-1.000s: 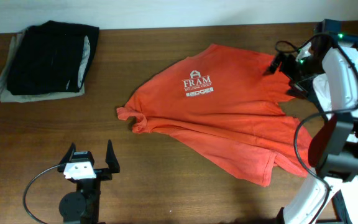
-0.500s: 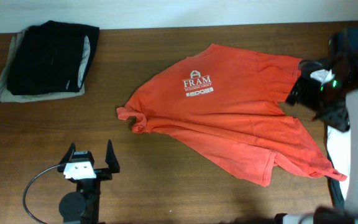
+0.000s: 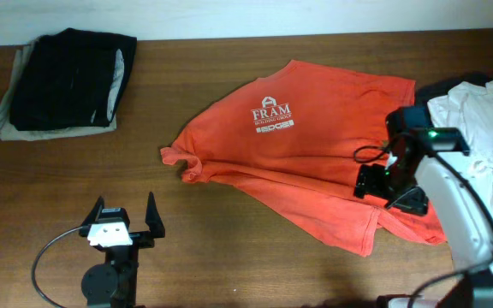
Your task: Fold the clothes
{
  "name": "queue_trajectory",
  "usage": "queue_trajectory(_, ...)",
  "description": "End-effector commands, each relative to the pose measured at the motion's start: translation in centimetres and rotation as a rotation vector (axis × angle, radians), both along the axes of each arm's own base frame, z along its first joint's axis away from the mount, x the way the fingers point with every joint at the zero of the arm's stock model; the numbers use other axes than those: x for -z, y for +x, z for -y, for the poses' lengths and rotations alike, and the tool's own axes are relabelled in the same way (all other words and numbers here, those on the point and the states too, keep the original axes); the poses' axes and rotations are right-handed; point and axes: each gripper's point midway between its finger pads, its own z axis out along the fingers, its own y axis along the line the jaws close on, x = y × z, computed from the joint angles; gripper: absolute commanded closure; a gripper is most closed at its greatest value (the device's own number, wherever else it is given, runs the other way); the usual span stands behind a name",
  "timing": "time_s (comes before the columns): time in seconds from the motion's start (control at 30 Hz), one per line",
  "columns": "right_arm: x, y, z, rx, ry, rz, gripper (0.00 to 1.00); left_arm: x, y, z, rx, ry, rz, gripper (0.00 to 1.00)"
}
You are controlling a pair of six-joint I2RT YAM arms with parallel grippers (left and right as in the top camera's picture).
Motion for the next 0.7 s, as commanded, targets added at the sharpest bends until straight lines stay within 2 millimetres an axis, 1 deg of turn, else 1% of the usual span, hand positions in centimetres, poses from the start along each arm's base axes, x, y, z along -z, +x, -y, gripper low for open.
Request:
queue_trajectory(0.0,2.0,0.4,-0.4,-0.176,0.024,-0.025,0.07,0.2,0.0,-0.1,-0.004,0.019,-0.006,0.01)
queue_trajectory(0.03,2.4,0.6,-0.4,-0.183,0.026,-0.032,0.08,0.2,0.0,-0.1,-0.004,0.019,-0.006,0.01)
queue_trajectory(0.07,2.7,0.7,-0.4,-0.183,0.026,-0.039,0.11,0.2,0.0,-0.1,-0.004,0.019,-0.006,0.01)
queue_trajectory(0.17,3.8,0.6,-0.6,-0.181,0.042,-0.083,0.15,0.2,0.0,-0.1,-0.004,0.019,-0.006,0.01)
queue_trajectory(0.23,4.6,0.3,-0.7,-0.18,0.051,-0.117,0.23,0.2,0.0,-0.1,-0.004,0.019,-0.006,0.01)
queue_trajectory(0.27,5.0,0.2,-0.8,-0.179,0.06,-0.133,0.25,0.2,0.0,-0.1,-0.004,0.019,-0.006,0.01)
queue_trajectory(0.37,6.1,-0.4,-1.3,-0.174,0.091,-0.185,0.26,0.2,0.0,-0.1,-0.004,0.019,-0.005,0.01)
queue_trajectory(0.4,6.3,-0.6,-1.3,-0.173,0.093,-0.199,0.25,0.2,0.0,-0.1,-0.004,0.019,-0.006,0.01)
queue_trajectory(0.43,6.6,-0.8,-1.3,-0.172,0.096,-0.213,0.16,0.2,0.0,-0.1,-0.004,0.019,-0.005,0.01)
queue_trajectory(0.47,6.7,-0.9,-1.3,-0.172,0.097,-0.22,0.11,0.2,0.0,-0.1,-0.004,0.019,-0.006,0.01)
queue_trajectory(0.53,6.8,-0.9,-1.1,-0.174,0.085,-0.222,0.03,0.2,0.0,-0.1,-0.004,0.019,-0.006,0.01)
queue_trajectory(0.67,7.1,-0.3,-0.1,-0.183,0.026,-0.2,0.03,0.2,0.0,-0.1,-0.004,0.019,-0.006,0.01)
